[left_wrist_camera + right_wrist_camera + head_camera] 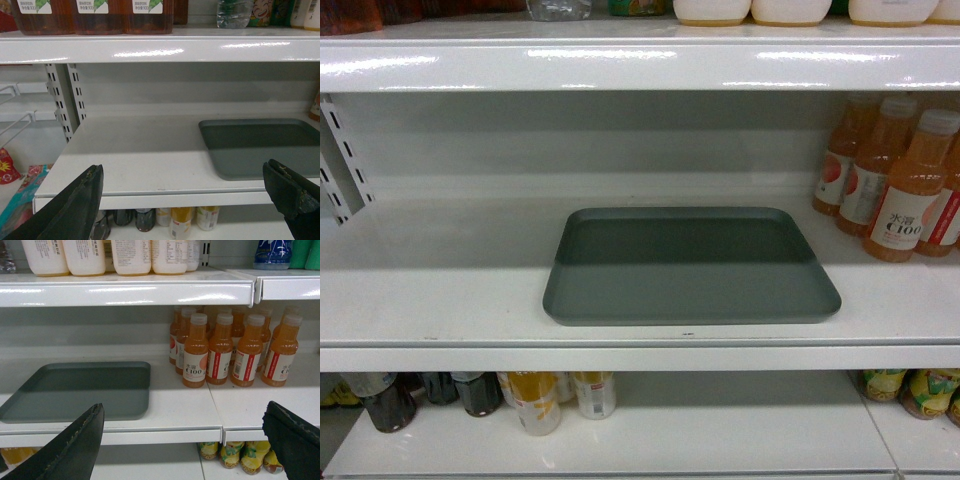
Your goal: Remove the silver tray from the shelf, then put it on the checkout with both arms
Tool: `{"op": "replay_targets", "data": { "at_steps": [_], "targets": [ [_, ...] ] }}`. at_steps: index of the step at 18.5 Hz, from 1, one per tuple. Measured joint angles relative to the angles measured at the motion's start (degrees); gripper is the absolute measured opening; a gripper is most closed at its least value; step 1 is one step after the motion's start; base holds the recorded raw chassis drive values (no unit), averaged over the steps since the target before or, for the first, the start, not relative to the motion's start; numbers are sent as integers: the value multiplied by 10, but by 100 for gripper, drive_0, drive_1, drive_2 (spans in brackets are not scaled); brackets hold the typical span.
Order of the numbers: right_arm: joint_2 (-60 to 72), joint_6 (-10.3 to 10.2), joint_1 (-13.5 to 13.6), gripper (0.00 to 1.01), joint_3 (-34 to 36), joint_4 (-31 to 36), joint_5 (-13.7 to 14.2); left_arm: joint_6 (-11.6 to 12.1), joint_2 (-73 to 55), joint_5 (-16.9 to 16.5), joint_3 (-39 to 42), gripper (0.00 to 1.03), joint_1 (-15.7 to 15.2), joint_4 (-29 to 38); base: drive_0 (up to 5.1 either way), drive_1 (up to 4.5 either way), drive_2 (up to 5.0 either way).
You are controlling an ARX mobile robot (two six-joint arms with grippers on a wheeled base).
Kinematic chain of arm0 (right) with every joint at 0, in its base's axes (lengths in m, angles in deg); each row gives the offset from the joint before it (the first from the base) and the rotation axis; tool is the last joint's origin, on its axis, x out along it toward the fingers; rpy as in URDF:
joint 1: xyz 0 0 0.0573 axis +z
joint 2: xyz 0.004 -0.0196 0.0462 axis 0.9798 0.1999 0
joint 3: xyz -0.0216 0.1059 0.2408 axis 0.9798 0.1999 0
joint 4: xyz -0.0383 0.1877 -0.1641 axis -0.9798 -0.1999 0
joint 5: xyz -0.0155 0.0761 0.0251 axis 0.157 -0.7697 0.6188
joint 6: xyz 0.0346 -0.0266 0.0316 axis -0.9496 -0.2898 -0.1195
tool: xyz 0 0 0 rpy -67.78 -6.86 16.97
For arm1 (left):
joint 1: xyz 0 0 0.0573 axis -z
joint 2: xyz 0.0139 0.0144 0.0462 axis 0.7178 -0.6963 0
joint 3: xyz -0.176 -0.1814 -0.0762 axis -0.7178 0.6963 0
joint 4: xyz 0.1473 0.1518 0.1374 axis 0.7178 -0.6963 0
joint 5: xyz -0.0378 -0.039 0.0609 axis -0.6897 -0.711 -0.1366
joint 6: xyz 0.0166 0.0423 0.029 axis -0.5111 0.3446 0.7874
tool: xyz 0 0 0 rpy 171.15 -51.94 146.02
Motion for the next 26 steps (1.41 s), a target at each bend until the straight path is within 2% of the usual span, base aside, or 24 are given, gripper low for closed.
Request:
{"op": "replay_targets", "data": {
  "at_steps": [26],
  "targets": [
    [0, 0, 0, 98, 0, 0, 0, 0, 0, 0, 0, 98, 0, 0, 0, 0, 0]
  ]
}}
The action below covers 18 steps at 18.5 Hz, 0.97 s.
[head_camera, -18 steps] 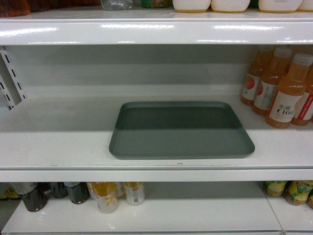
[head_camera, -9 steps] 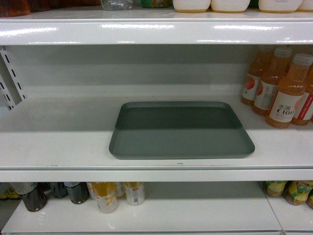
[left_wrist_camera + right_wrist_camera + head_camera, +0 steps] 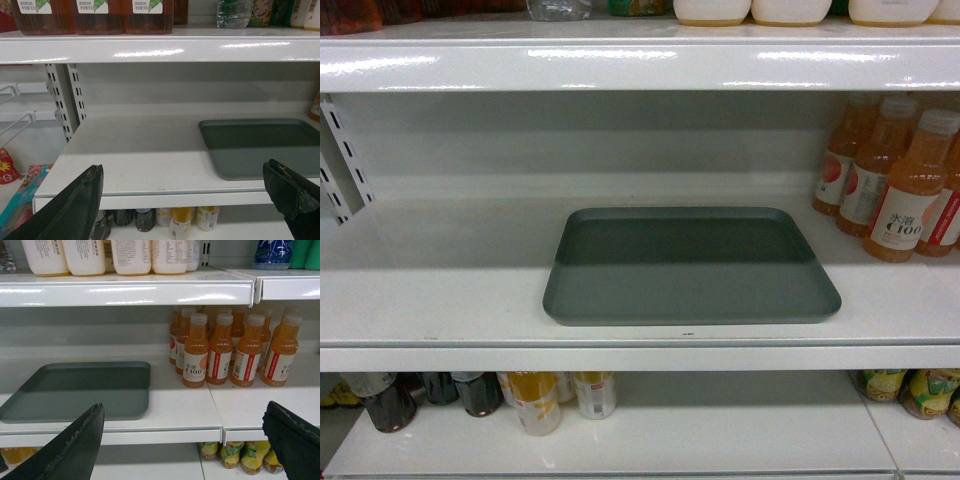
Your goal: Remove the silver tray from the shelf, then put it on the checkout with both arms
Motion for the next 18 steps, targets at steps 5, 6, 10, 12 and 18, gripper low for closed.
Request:
{"op": "replay_targets", "data": {
  "at_steps": [5, 6, 10, 12, 18],
  "targets": [
    [13, 14, -3, 98, -14, -52, -13, -2, -19, 58, -19, 98, 21, -64, 0, 0, 0],
    [73, 36, -5, 98, -36, -99, -19, -6, -93, 142, -47, 98, 52, -101, 0, 0, 0],
    [352, 71, 9, 98, -46, 74, -17, -26, -420, 139, -79, 98, 1, 89, 0, 0, 0],
    [461, 70, 23, 98, -57, 142, -23, -33, -531, 100, -105, 98, -2, 155, 0, 0, 0],
    [823, 35, 85, 98, -165, 339, 8, -47, -899, 49, -240, 98, 37, 316, 0, 0, 0]
  ]
}}
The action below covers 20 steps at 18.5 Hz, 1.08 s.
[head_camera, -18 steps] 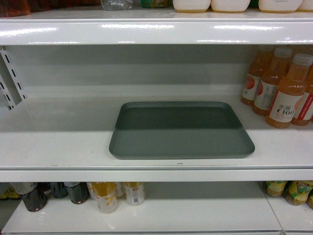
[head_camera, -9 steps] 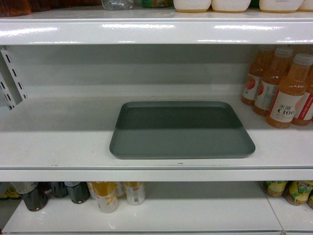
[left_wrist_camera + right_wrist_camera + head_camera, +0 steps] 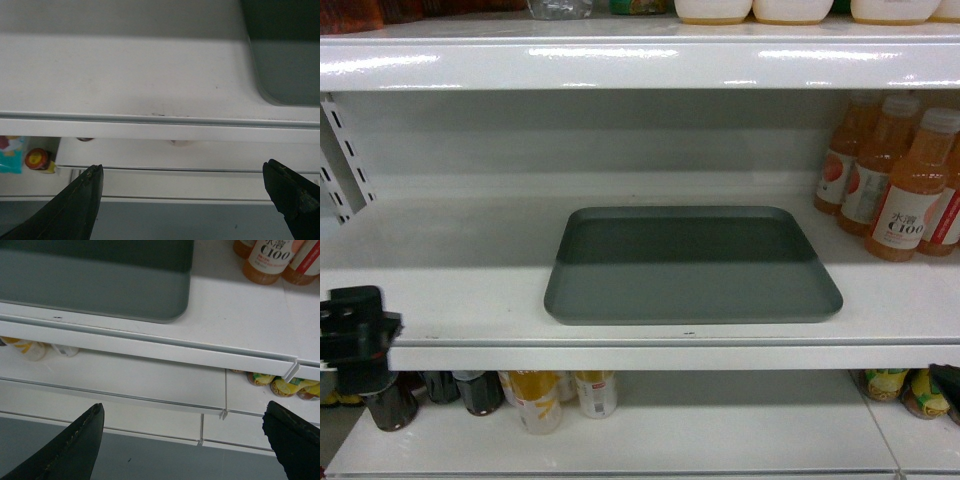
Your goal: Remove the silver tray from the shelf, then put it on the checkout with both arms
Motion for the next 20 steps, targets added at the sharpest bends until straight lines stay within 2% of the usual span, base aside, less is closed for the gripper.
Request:
{"op": "replay_targets", "data": {
  "at_steps": [2, 5, 9, 14, 20],
  "targets": [
    [90, -15, 8, 98, -56, 16, 13, -3, -87, 0, -57, 98, 24, -1, 0, 0, 0],
    [189, -39, 11, 98, -147, 17, 31, -8, -168, -2, -138, 98, 42, -12, 0, 0, 0],
    [315, -71, -3, 98, -292, -35, 44, -24, -262, -1, -247, 98, 48, -44, 0, 0, 0],
    [414, -92, -16, 98, -446, -112, 41, -42, -349, -9, -370, 98, 64, -95, 0, 0, 0],
    [501, -102, -19, 98, -589, -206, 28, -46, -417, 4, -490, 98, 74, -182, 0, 0, 0]
  ]
}}
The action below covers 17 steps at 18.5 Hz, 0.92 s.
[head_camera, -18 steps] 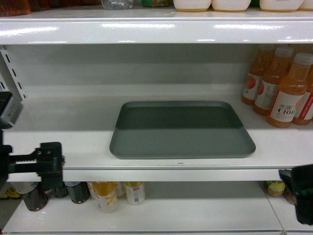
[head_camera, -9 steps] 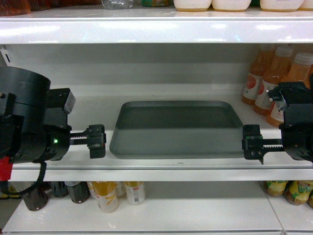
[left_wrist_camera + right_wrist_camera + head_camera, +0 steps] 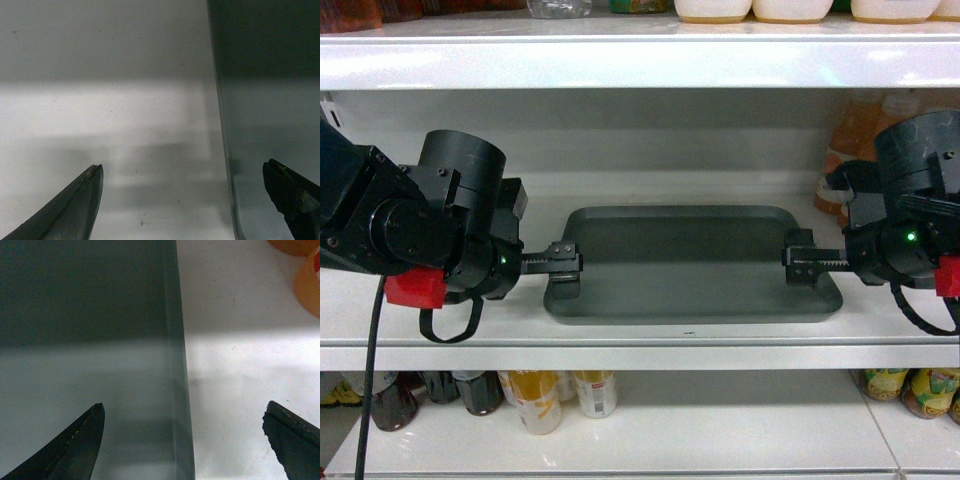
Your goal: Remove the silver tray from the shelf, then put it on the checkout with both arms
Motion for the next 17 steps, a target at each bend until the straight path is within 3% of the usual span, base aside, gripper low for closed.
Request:
{"op": "replay_targets", "data": {
  "at_steps": [5, 8, 11, 17],
  "targets": [
    [47, -5, 0, 98, -80, -87, 2, -17, -26, -4, -66, 98, 9, -98, 0, 0, 0],
    [79, -5, -4, 93, -156, -171, -15, -26, -43, -1, -109, 98, 14, -155, 0, 0, 0],
    [86, -7, -3, 70, -165, -174, -19, -35, -48, 0, -120, 94, 15, -171, 0, 0, 0],
    [89, -9, -1, 33, -173, -185, -14, -59, -54, -8, -132, 57, 14, -186, 0, 0, 0]
  ]
}}
